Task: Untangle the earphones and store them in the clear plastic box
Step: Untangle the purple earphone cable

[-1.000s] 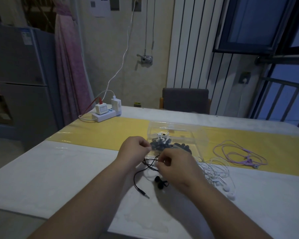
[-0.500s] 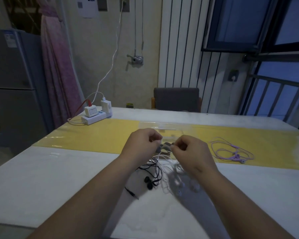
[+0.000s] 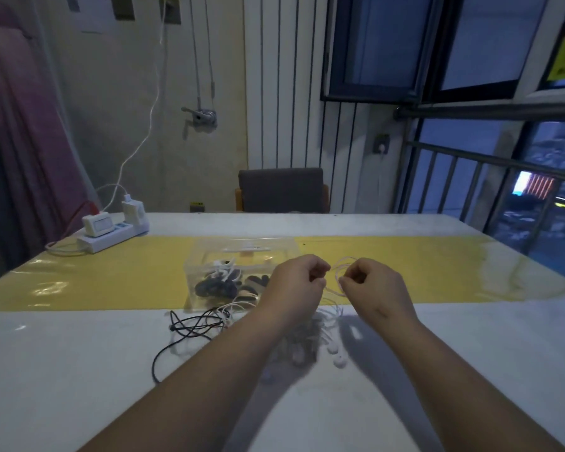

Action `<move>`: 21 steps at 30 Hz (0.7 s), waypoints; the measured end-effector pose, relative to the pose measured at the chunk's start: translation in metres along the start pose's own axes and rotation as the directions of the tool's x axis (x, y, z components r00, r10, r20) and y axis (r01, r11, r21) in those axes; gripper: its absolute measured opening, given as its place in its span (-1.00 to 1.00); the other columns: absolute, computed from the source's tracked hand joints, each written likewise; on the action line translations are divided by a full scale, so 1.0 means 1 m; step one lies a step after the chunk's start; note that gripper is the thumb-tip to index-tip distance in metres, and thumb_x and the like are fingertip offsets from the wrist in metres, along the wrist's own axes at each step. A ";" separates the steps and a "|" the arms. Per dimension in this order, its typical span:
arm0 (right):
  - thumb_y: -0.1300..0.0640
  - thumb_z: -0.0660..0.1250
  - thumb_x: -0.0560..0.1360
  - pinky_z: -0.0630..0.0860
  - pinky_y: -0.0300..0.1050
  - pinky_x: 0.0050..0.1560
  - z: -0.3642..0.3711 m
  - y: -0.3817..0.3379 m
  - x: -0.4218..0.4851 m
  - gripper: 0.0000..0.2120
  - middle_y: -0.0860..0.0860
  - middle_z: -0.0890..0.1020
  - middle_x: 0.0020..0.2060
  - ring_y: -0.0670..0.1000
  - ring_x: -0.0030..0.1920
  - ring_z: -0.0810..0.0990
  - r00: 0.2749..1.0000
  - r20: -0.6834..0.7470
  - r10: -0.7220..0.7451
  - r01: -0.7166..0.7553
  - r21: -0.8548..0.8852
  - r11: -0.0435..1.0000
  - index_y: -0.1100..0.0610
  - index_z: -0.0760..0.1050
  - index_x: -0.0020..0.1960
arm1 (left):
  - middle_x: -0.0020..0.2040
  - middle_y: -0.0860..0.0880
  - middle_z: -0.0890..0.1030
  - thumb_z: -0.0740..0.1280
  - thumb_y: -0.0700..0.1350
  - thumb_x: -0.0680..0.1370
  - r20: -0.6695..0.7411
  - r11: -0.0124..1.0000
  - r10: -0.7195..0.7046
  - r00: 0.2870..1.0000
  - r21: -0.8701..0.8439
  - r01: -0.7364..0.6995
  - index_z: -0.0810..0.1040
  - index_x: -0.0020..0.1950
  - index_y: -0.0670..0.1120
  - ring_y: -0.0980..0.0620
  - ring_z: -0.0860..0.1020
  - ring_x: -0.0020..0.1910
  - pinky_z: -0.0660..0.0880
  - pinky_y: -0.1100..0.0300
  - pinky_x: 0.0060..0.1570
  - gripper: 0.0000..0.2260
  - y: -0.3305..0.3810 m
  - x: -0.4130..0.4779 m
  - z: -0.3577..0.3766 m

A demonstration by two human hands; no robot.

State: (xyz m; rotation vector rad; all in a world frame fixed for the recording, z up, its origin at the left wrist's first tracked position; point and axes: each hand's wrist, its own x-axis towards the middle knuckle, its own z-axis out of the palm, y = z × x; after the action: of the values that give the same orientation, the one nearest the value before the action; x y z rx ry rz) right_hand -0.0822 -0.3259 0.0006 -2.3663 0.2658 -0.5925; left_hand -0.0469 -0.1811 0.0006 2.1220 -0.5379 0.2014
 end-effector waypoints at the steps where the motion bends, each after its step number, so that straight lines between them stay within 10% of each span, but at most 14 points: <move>1: 0.14 0.33 0.45 0.36 -0.15 -0.22 -0.001 0.009 0.004 -0.92 -0.05 0.63 -0.23 0.04 -0.16 0.55 1.000 0.008 0.015 -0.015 -0.030 0.999 0.00 0.54 -0.20 | 0.05 0.01 0.66 0.33 -0.22 0.54 0.021 1.000 -0.003 1.000 0.013 0.003 0.62 0.16 -0.04 0.09 0.58 0.02 0.46 0.27 0.06 -0.78 0.000 0.003 0.010; 14: 0.07 0.30 0.39 0.46 -0.07 0.18 -0.003 0.088 0.040 -0.40 -0.09 0.61 0.12 0.12 0.19 0.51 0.961 0.248 0.123 -0.080 -0.178 0.981 -0.06 0.35 0.43 | 0.16 -0.08 0.62 0.38 -0.12 0.48 0.255 0.786 -0.142 0.956 0.616 -0.048 0.59 0.24 0.00 -0.12 0.57 0.16 0.50 0.09 0.11 -0.68 0.011 0.061 0.087; 21: 0.03 0.29 0.52 0.49 -0.05 0.05 0.005 0.091 0.046 -0.83 0.05 0.47 0.12 0.14 0.14 0.52 0.971 0.231 0.069 0.014 -0.341 0.940 0.01 0.57 0.08 | 0.07 -0.13 0.63 0.30 -0.20 0.51 0.275 0.619 -0.113 0.955 0.771 -0.149 0.60 0.05 -0.15 -0.14 0.59 0.07 0.40 0.13 -0.13 -0.85 0.017 0.070 0.095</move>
State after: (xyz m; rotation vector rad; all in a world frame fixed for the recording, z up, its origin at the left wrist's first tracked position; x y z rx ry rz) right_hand -0.0423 -0.4071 -0.0473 -2.7332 0.3120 -0.2546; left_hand 0.0021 -0.2879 -0.0171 3.0620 -0.7405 0.1358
